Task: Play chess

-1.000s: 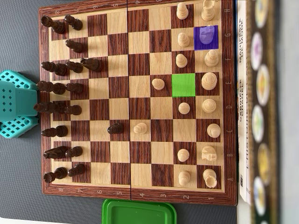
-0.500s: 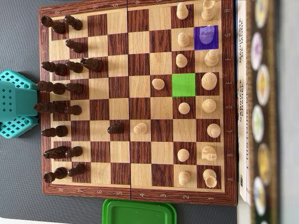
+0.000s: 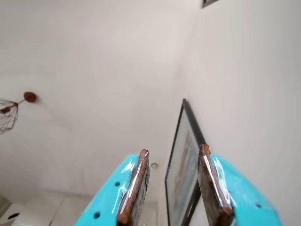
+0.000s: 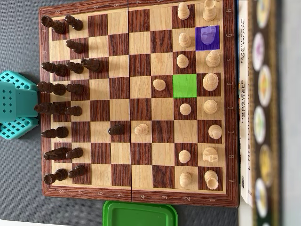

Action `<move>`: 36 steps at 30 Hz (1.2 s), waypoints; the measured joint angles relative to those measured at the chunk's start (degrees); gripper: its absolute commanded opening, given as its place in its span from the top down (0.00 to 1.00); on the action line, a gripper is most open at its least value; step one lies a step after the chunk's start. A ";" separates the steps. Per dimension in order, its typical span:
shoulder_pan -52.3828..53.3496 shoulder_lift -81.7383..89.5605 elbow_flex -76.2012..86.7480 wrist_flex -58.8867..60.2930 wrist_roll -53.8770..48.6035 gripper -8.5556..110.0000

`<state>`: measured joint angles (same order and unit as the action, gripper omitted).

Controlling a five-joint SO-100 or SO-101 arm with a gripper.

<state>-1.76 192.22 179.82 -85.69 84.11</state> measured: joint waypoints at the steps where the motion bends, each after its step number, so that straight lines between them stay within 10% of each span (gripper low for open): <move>1: 0.00 0.00 -0.09 1.76 0.00 0.80; 36: -0.53 -0.97 -14.77 96.68 0.00 0.80</move>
<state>-2.29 191.25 165.06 10.99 84.11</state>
